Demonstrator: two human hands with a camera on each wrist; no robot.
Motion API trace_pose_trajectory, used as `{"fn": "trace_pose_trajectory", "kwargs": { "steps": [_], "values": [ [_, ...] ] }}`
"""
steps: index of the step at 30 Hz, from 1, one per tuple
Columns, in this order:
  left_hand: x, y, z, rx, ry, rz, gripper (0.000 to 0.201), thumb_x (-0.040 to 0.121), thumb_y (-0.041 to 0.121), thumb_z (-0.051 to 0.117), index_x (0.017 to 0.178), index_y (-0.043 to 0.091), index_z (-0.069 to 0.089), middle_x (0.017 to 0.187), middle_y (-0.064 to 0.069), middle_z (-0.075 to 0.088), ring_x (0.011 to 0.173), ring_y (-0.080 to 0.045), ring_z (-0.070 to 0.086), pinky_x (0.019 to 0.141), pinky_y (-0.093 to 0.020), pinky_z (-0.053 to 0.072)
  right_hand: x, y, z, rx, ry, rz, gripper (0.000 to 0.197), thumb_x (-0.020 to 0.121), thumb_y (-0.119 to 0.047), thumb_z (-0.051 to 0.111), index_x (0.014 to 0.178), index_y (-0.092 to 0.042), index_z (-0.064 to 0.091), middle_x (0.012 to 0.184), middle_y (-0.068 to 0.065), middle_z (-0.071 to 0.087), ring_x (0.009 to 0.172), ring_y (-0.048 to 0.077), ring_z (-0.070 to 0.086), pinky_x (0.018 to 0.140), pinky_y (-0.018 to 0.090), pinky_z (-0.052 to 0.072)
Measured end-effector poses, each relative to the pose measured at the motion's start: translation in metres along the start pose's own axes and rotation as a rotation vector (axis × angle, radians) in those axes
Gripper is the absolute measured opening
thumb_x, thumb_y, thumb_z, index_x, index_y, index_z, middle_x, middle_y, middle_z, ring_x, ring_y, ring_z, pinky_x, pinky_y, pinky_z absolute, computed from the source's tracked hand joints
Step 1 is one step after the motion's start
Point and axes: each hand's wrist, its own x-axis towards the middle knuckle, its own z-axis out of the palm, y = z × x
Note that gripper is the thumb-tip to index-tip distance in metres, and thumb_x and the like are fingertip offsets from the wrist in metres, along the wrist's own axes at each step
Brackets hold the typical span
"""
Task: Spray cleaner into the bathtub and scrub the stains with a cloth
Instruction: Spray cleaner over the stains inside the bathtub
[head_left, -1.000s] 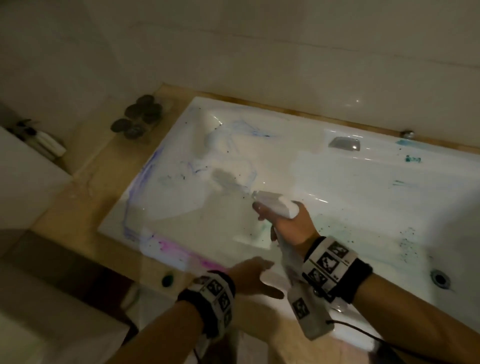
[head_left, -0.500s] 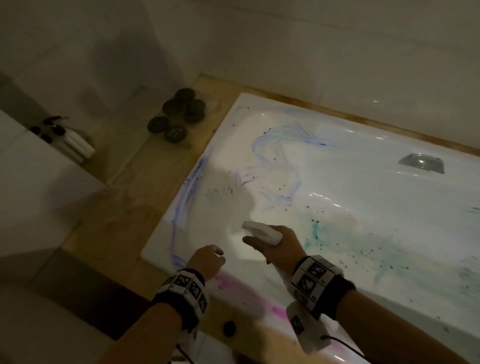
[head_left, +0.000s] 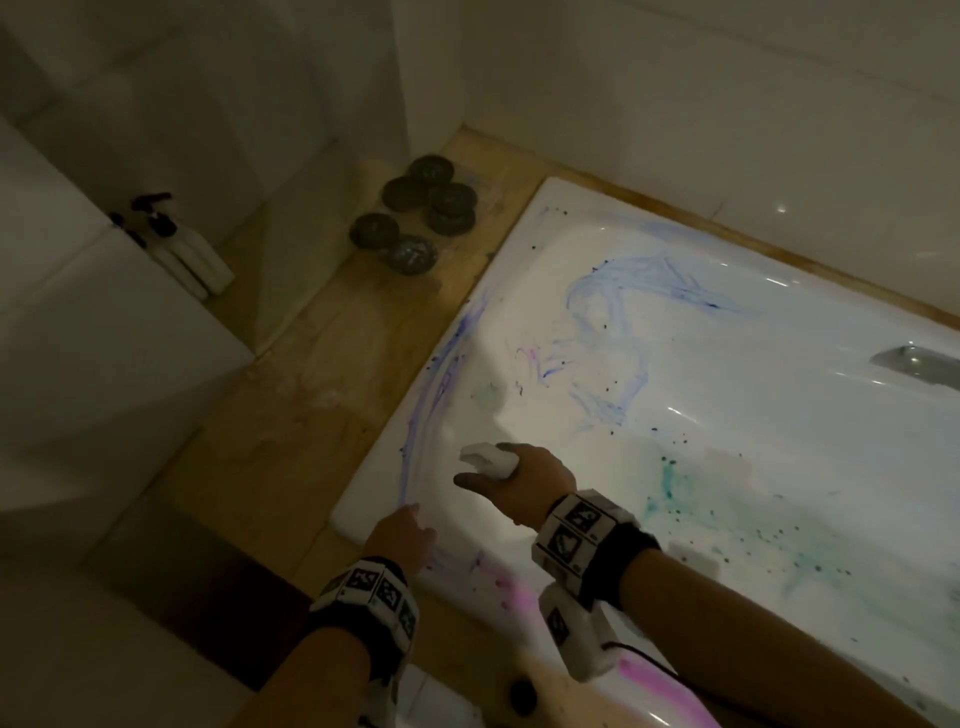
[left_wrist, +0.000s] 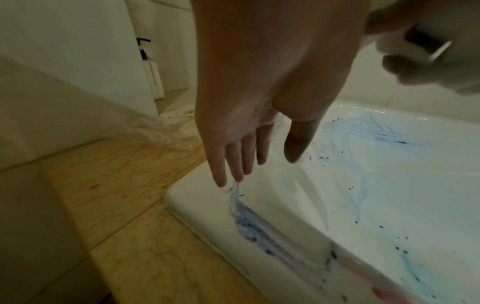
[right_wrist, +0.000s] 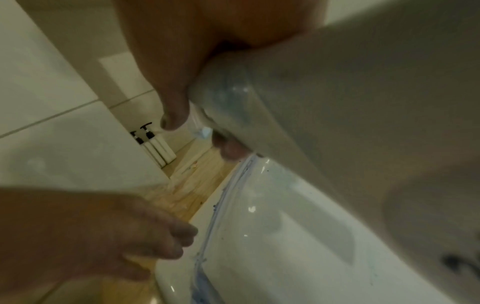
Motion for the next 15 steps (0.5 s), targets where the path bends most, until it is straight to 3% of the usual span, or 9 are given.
{"fn": "trace_pose_trajectory", "kwargs": {
  "steps": [2,4,7,11,13,15],
  "values": [
    [0.001,-0.008,-0.002,0.093,-0.03,-0.01,0.053,0.1,0.021,0.035,0.148,0.01,0.017,0.153,-0.012,0.021,0.135,-0.027,0.032,0.11,-0.031,0.029,0.008,-0.01,0.0,-0.038,-0.04,-0.076,0.052,0.088,-0.055,0.051,0.129,-0.025,0.049,0.117,0.003,0.06,0.102,0.027,0.059,0.089,0.033,0.048],
    [0.001,-0.016,-0.004,0.13,-0.039,-0.008,0.052,0.102,0.022,0.03,0.148,0.009,0.01,0.155,-0.012,0.012,0.138,-0.024,0.026,0.111,-0.029,0.025,0.016,-0.014,0.008,0.013,0.014,-0.007,0.051,0.084,-0.058,0.054,0.12,-0.022,0.057,0.106,0.004,0.064,0.088,0.023,0.061,0.078,0.03,0.049],
    [0.004,-0.022,-0.008,0.167,-0.047,0.006,0.053,0.1,0.022,0.033,0.148,0.008,0.014,0.151,-0.012,0.022,0.134,-0.025,0.032,0.109,-0.031,0.029,0.024,-0.022,0.016,0.032,0.066,0.107,0.049,0.081,-0.06,0.056,0.1,-0.015,0.063,0.098,0.004,0.065,0.082,0.021,0.058,0.07,0.026,0.043],
    [0.007,-0.019,-0.016,0.212,-0.056,0.016,0.052,0.101,0.019,0.028,0.149,0.008,0.01,0.154,-0.011,0.017,0.137,-0.025,0.03,0.109,-0.029,0.027,0.036,-0.023,0.016,0.006,0.044,0.047,0.053,0.078,-0.064,0.056,0.108,-0.021,0.058,0.093,0.0,0.061,0.078,0.02,0.059,0.072,0.029,0.049],
    [0.009,-0.015,-0.019,0.235,-0.063,0.037,0.054,0.102,0.02,0.028,0.149,0.01,0.005,0.156,-0.01,0.013,0.139,-0.024,0.026,0.11,-0.028,0.024,0.041,-0.02,0.016,0.044,0.046,0.099,0.046,0.077,-0.064,0.058,0.09,-0.02,0.059,0.084,0.002,0.063,0.079,0.022,0.064,0.072,0.028,0.05],
    [0.012,-0.01,-0.024,0.271,-0.082,0.049,0.055,0.102,0.02,0.028,0.149,0.009,0.002,0.157,-0.009,0.006,0.142,-0.023,0.019,0.113,-0.029,0.021,0.042,-0.019,0.013,0.035,0.044,0.129,0.042,0.078,-0.063,0.058,0.068,-0.023,0.051,0.076,0.001,0.059,0.079,0.023,0.064,0.069,0.026,0.048]
  ]
}}
